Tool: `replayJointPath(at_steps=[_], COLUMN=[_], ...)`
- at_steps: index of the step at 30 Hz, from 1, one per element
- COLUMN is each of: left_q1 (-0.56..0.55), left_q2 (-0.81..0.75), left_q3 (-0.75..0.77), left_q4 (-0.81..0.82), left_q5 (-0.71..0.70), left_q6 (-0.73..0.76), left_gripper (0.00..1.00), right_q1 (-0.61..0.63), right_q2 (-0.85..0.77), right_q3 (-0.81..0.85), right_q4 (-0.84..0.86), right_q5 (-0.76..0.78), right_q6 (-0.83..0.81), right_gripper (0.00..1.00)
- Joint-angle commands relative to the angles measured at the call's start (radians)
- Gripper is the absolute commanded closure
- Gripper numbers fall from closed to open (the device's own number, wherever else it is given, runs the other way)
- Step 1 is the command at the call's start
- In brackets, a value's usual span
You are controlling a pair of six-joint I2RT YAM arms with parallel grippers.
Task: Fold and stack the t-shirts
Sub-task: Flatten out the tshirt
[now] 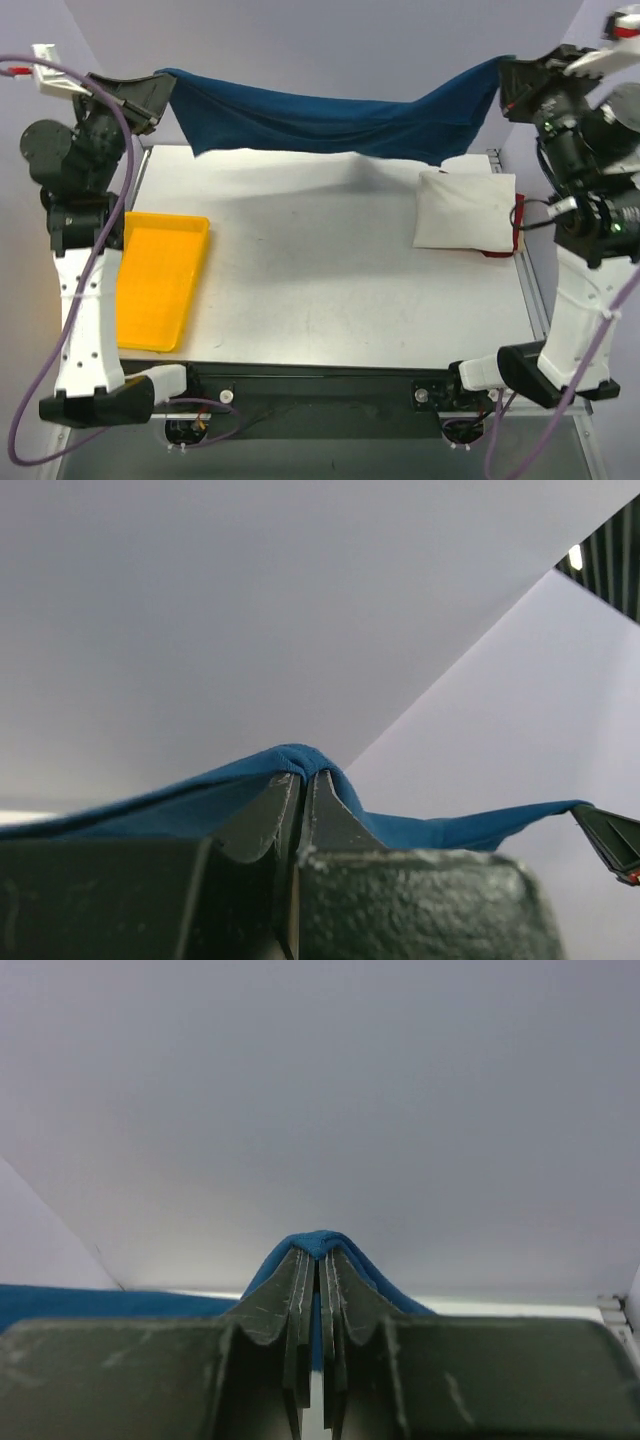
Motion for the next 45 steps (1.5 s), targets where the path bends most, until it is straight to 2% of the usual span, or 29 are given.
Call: replayJointPath(at_steps=[1,7,13,16,21,26,27,28,29,30,31,32,33,34,35,37,38,43,45], left_q1=[0.0,0.0,-0.001,-0.001,-0.001,-0.001,0.0,-0.001,-0.004,-0.01,-0.012,-0.013,-0.016,-0.022,-0.038,-0.047,-0.09,-0.153,-0.183], left_q2=[-0.156,-0.331,-0.387,-0.37,-0.31,-0.164,-0.082,-0.036,0.06,0.113,0.162,0.205,0.274,0.297,0.313,0.336,0.339,0.304,0.282], left_q3=[-0.033,-0.068,-0.059,-0.07,-0.224,-0.398,-0.442,-0.456,-0.461,-0.464,-0.447,-0.432,-0.423,-0.392,-0.38,-0.351,-0.322,-0.327,-0.355], left_q4=[0.099,0.001,-0.082,-0.142,-0.153,-0.035,0.017,0.06,0.078,0.101,0.099,0.1,0.109,0.103,0.097,0.073,0.054,-0.055,-0.125], left_q5=[-0.098,-0.219,-0.282,-0.319,-0.331,-0.306,-0.291,-0.258,-0.248,-0.242,-0.227,-0.217,-0.201,-0.199,-0.199,-0.178,-0.173,-0.148,-0.156], left_q6=[-0.015,-0.019,-0.038,-0.054,-0.071,0.015,0.038,0.056,0.079,0.107,0.113,0.119,0.127,0.136,0.144,0.176,0.188,0.221,0.224], left_gripper=[1.0,1.0,1.0,1.0,1.0,1.0,1.0,0.96,0.8,0.68,0.57,0.49,0.4,0.38,0.36,0.32,0.31,0.28,0.28], right_q1=[-0.006,-0.006,-0.006,-0.006,-0.004,-0.003,-0.001,-0.003,-0.004,-0.007,-0.011,-0.015,-0.023,-0.024,-0.023,-0.023,-0.023,-0.021,-0.017], right_q2=[-0.12,-0.217,-0.249,-0.223,-0.113,0.076,0.17,0.221,0.273,0.385,0.445,0.503,0.626,0.677,0.709,0.714,0.697,0.509,0.431], right_q3=[-0.005,0.003,0.026,0.021,-0.049,-0.186,-0.198,-0.204,-0.206,-0.195,-0.18,-0.145,-0.046,0.01,0.033,-0.04,-0.08,-0.42,-0.497], right_q4=[0.149,0.177,0.22,0.226,0.241,0.266,0.266,0.264,0.26,0.255,0.228,0.199,0.157,0.07,0.05,0.055,0.066,0.151,0.155], right_q5=[0.039,0.073,0.093,0.105,0.083,0.067,0.073,0.095,0.105,0.105,0.105,0.078,0.055,0.038,0.003,-0.023,-0.045,-0.094,-0.111], right_q6=[-0.022,-0.04,-0.075,-0.1,-0.048,0.008,0.012,0.014,0.029,0.043,0.053,0.064,0.086,0.092,0.096,0.104,0.107,0.116,0.121], right_gripper=[1.0,1.0,1.0,1.0,1.0,1.0,1.0,1.0,1.0,1.0,0.92,0.73,0.53,0.13,0.0,0.0,0.0,0.0,0.0])
